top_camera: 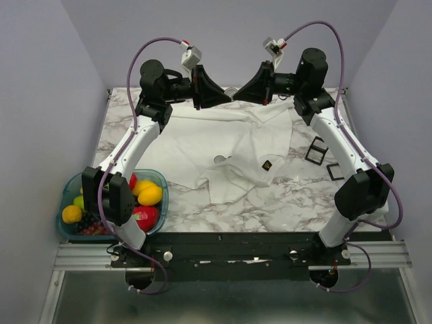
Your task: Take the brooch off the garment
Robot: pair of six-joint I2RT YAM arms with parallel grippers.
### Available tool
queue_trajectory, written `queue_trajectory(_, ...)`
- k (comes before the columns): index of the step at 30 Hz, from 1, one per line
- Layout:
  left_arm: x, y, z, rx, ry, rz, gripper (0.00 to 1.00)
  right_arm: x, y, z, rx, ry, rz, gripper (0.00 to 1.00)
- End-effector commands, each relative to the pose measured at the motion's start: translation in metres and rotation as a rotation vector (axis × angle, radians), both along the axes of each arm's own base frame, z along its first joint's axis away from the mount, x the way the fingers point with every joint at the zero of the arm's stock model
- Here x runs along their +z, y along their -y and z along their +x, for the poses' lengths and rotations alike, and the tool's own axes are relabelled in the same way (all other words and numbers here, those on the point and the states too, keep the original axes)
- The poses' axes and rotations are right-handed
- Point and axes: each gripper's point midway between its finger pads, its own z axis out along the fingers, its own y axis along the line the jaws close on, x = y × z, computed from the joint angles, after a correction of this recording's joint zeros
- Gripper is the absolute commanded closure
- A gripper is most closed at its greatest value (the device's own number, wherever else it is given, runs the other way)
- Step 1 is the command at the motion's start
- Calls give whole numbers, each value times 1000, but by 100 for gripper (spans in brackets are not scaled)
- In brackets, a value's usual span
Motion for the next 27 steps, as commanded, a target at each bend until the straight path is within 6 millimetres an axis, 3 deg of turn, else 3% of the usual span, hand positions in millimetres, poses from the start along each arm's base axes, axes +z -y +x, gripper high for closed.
queue_trajectory(1,4,6,-7,-50,48,2,76,-4,0,8,-21,6,4,99)
queue_trajectory(16,0,9,4,-25,10,9,83,-10,-1,0,2,50,-19,99)
queue_trajectory(27,-17,13,25,30,-83,52,92,-1,-12,-20,42,223,-66,100)
